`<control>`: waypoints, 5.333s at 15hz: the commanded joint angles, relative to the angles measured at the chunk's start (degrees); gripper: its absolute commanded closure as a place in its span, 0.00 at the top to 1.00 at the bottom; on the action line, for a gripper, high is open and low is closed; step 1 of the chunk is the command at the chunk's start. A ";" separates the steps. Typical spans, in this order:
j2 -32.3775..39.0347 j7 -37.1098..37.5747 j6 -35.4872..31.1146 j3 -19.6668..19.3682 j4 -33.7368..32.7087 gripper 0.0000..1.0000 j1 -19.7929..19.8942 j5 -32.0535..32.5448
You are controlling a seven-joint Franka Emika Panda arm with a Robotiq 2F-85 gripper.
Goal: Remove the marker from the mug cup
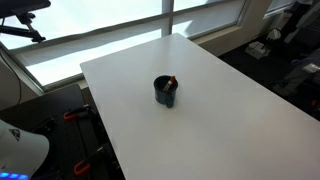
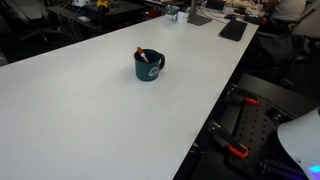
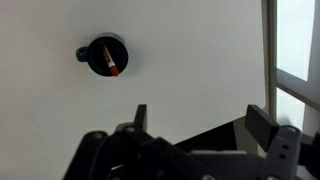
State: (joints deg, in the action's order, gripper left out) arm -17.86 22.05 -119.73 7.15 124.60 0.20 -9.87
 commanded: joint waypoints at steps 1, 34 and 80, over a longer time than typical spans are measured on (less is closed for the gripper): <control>0.38 0.15 0.08 -0.49 -0.39 1.00 -0.63 0.22; 22.34 3.72 -1.34 -7.46 -9.96 1.00 1.06 3.85; 45.45 2.78 1.25 -10.01 -20.67 1.00 0.84 1.14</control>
State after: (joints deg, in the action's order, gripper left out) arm 27.60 25.09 -118.29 -1.82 103.90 1.96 -8.33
